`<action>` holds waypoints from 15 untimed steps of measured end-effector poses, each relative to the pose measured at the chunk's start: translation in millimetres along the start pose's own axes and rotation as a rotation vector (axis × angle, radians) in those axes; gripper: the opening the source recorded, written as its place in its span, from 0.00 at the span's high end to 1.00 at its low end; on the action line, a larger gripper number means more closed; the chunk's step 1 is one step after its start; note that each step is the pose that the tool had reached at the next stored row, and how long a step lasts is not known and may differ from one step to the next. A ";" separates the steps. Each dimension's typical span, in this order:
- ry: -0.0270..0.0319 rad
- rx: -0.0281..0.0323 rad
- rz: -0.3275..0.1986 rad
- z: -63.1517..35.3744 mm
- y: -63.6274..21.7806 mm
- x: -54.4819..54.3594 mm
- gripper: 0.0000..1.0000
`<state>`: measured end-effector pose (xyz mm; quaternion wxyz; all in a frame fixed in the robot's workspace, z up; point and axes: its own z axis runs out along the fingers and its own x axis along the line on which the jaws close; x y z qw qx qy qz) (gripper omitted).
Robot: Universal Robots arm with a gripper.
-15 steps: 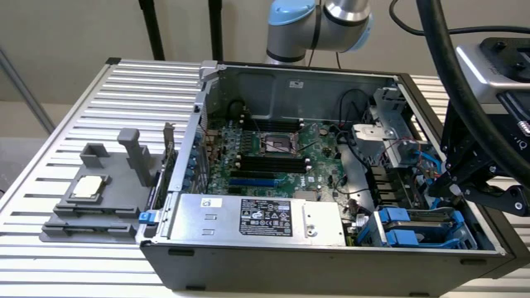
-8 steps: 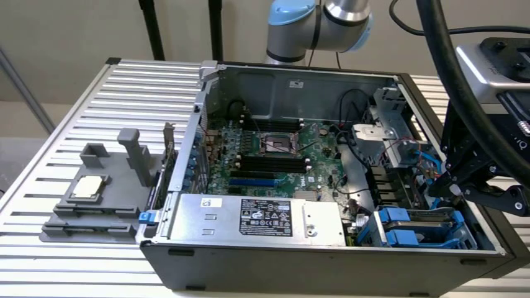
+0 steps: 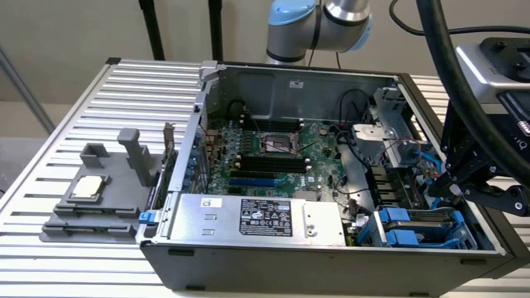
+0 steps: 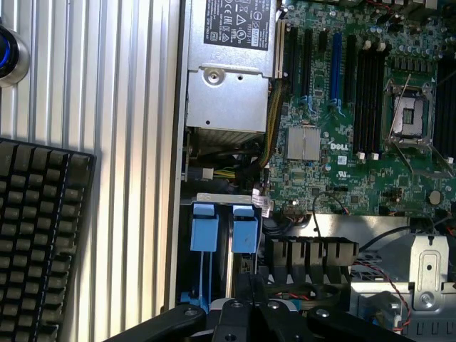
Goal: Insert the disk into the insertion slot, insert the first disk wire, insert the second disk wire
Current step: 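Insert the first disk wire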
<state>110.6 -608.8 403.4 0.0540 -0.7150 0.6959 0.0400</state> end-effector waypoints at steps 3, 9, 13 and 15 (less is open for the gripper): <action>0.0000 0.0000 0.000 0.0 0.0 0.0 0.87; 0.0000 0.0000 0.000 0.0 0.0 0.0 0.87; -0.0001 0.0000 0.000 0.0 0.0 0.0 0.87; 0.0000 0.0000 0.000 0.0 0.0 0.0 0.87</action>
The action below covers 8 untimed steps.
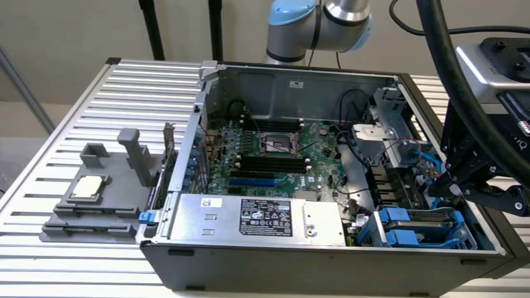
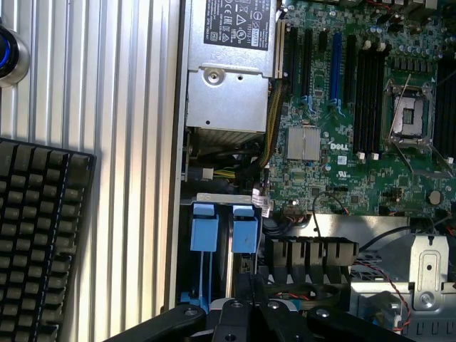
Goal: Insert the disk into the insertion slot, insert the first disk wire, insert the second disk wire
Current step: 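Insert the first disk wire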
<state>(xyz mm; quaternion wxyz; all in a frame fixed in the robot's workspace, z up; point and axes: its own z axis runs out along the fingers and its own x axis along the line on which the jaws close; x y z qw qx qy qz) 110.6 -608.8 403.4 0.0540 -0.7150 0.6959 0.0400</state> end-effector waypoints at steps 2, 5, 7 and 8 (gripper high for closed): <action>0.0000 0.0000 0.000 0.0 0.0 0.0 0.87; 0.0000 0.0000 0.000 0.0 0.0 0.0 0.87; 0.0000 0.0000 0.000 0.0 0.0 0.0 0.87; 0.0000 0.0000 0.000 0.0 0.0 0.0 0.87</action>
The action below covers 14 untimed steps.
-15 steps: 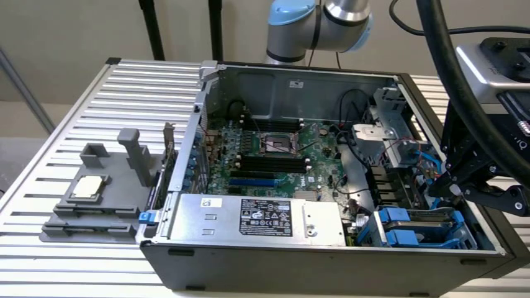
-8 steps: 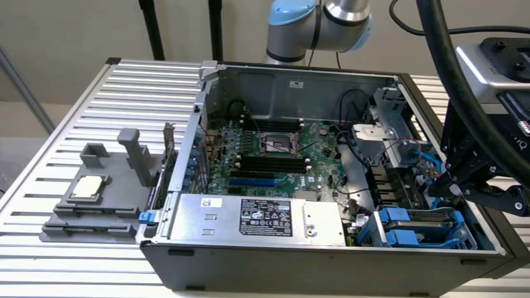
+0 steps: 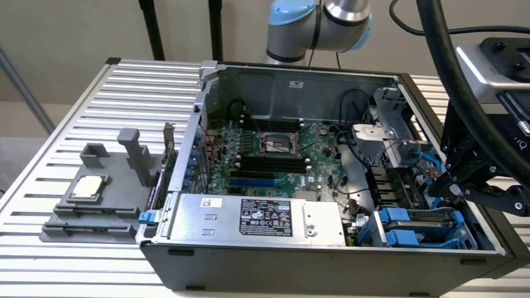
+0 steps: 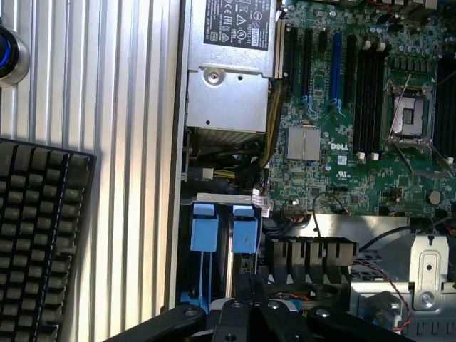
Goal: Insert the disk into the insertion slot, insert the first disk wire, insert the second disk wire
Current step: 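Insert the first disk wire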
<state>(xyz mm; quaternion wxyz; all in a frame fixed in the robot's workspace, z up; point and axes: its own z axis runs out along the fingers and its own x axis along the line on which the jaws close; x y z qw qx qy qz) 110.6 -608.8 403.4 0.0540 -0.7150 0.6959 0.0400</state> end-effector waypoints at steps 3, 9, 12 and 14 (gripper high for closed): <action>0.0000 0.0000 0.000 0.0 0.0 0.0 0.87; 0.0000 0.0000 0.000 0.0 0.0 0.0 0.87; 0.0000 0.0000 0.000 0.0 0.0 0.0 0.87; 0.0000 0.0000 0.000 0.0 0.0 0.0 0.87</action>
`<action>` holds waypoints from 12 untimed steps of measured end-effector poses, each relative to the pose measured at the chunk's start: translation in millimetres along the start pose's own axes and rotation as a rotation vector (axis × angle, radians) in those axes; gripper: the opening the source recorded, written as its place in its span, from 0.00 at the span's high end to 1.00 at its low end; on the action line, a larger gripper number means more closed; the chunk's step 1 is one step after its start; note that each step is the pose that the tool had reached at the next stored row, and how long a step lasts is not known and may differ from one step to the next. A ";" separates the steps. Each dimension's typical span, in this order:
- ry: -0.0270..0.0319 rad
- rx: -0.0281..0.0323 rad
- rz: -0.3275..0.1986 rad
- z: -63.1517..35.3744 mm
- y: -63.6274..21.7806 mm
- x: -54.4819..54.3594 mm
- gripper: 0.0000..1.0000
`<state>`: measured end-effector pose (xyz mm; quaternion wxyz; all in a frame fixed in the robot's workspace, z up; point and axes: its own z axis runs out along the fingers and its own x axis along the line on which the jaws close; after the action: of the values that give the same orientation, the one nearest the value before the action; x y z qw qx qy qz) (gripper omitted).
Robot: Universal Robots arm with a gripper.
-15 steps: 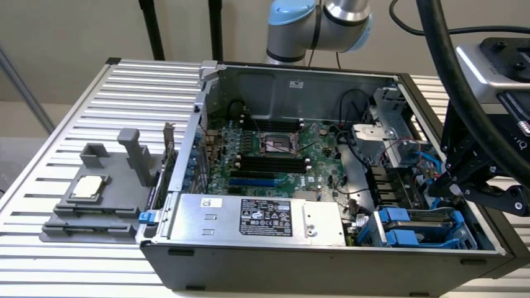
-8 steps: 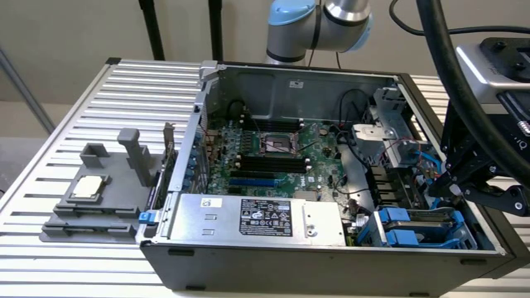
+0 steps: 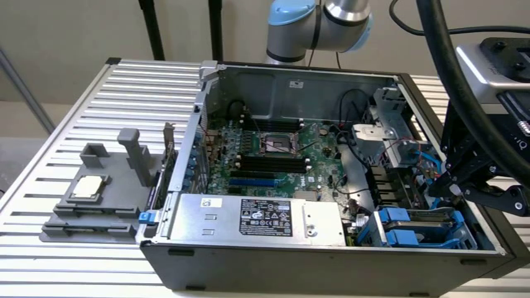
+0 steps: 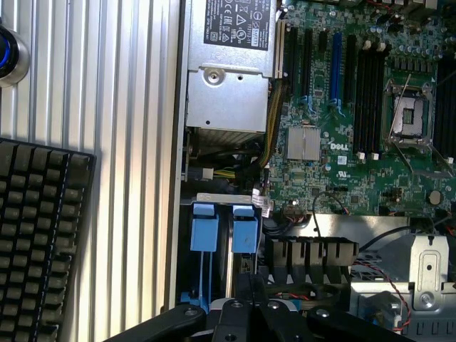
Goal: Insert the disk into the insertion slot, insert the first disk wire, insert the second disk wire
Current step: 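Insert the first disk wire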
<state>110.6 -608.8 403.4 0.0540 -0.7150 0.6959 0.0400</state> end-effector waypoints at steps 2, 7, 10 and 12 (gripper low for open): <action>0.0000 0.0000 0.000 0.0 0.0 0.0 0.87; 0.0000 0.0000 0.000 0.0 0.0 0.0 0.87; 0.0000 0.0000 0.000 0.0 0.0 0.0 0.87; 0.0000 0.0000 0.000 0.0 0.0 0.0 0.87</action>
<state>110.6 -608.8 403.4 0.0540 -0.7150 0.6959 0.0400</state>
